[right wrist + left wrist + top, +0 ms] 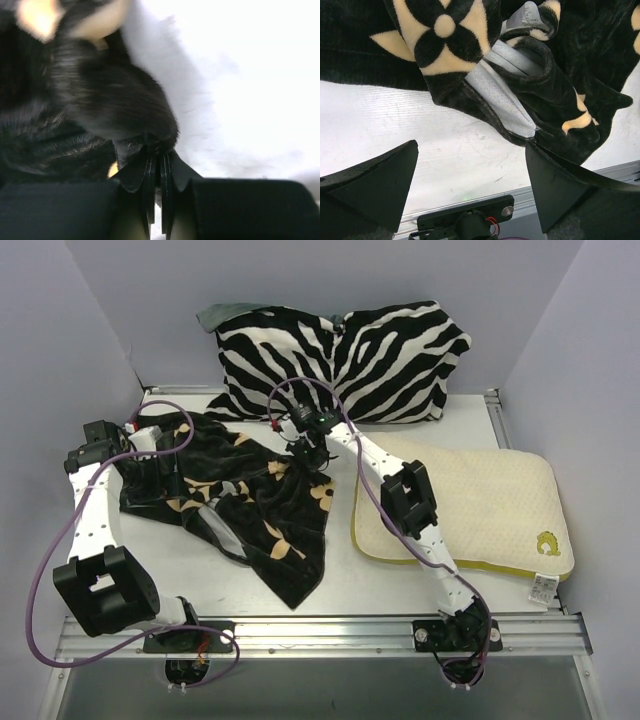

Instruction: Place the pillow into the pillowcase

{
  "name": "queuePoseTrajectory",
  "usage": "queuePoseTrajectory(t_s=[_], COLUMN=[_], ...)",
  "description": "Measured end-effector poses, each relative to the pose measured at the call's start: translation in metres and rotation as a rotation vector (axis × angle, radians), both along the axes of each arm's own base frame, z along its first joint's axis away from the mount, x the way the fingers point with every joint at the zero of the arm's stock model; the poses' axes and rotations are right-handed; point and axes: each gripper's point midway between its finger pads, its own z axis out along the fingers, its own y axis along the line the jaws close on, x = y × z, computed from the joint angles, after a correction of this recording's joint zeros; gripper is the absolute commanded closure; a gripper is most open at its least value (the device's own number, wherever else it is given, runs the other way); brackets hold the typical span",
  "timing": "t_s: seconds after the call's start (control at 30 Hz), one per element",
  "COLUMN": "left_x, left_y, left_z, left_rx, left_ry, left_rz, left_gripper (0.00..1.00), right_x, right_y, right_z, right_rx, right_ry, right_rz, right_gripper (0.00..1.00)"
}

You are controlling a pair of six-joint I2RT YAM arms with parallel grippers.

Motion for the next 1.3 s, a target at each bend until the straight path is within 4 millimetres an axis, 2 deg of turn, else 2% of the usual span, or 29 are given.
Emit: queuePoseTrajectory(t_s=[0.07, 0.17, 0.27, 0.4, 0.43, 0.47, 0.5, 0.53, 0.57, 0.67, 0.77, 0.83, 1.0, 1.07, 1.17, 1.2, 1.23, 1.27, 1.3], left_x=[0.000, 0.002, 0.004, 0.008, 0.008, 0.007, 0.007, 0.006, 0.006, 0.007, 0.009, 0.010, 0.020, 0.028, 0.038, 0.041, 0.044, 0.046, 0.050], left_y=[0.001, 0.003, 0.006, 0.013, 0.015, 0.016, 0.019, 0.020, 0.023, 0.030, 0.036, 0.040, 0.049, 0.053, 0.060, 0.062, 0.065, 0.070, 0.074], left_z=[0.000, 0.000, 0.000, -0.003, -0.005, -0.008, -0.011, -0.014, -0.017, -0.026, -0.039, -0.052, -0.088, -0.102, -0.126, -0.134, -0.142, -0.148, -0.147], left_rx=[0.005, 0.020, 0.044, 0.093, 0.105, 0.116, 0.131, 0.142, 0.156, 0.190, 0.213, 0.222, 0.236, 0.236, 0.240, 0.244, 0.251, 0.274, 0.290], left_ry=[-0.003, -0.014, -0.032, -0.056, -0.058, -0.055, -0.051, -0.047, -0.041, -0.023, 0.000, 0.025, 0.088, 0.100, 0.134, 0.146, 0.159, 0.169, 0.170], left_rz=[-0.004, -0.023, -0.051, -0.091, -0.100, -0.108, -0.116, -0.122, -0.127, -0.141, -0.159, -0.169, -0.189, -0.190, -0.194, -0.198, -0.203, -0.208, -0.208], left_gripper=[0.04, 0.05, 0.06, 0.07, 0.07, 0.07, 0.07, 0.07, 0.07, 0.09, 0.10, 0.12, 0.16, 0.20, 0.27, 0.30, 0.38, 0.40, 0.44], right_x=[0.011, 0.025, 0.047, 0.095, 0.105, 0.113, 0.118, 0.119, 0.117, 0.095, 0.056, 0.024, -0.058, -0.090, -0.127, -0.137, -0.145, -0.150, -0.153], right_y=[-0.004, -0.022, -0.058, -0.113, -0.125, -0.132, -0.137, -0.139, -0.138, -0.121, -0.107, -0.096, -0.071, -0.057, -0.040, -0.035, -0.031, -0.028, -0.027], right_z=[0.006, 0.020, 0.048, 0.079, 0.080, 0.079, 0.076, 0.071, 0.065, 0.044, 0.033, 0.039, 0.077, 0.085, 0.068, 0.057, 0.045, 0.032, 0.018], right_rx=[0.015, 0.050, 0.092, 0.118, 0.110, 0.104, 0.091, 0.074, 0.053, -0.004, -0.038, -0.020, 0.077, 0.109, 0.110, 0.096, 0.080, 0.064, 0.044], right_ry=[-0.029, -0.037, -0.067, -0.179, -0.198, -0.215, -0.226, -0.230, -0.226, -0.186, -0.119, -0.062, 0.047, 0.091, 0.185, 0.225, 0.263, 0.296, 0.325], right_rz=[-0.038, -0.122, -0.231, -0.385, -0.417, -0.442, -0.457, -0.464, -0.451, -0.389, -0.310, -0.249, -0.106, -0.041, 0.028, 0.043, 0.052, 0.055, 0.054], right_gripper=[1.00, 1.00, 1.00, 1.00, 0.73, 0.53, 0.22, 0.15, 0.13, 0.14, 0.15, 0.18, 0.27, 0.28, 0.33, 0.36, 0.37, 0.39, 0.42])
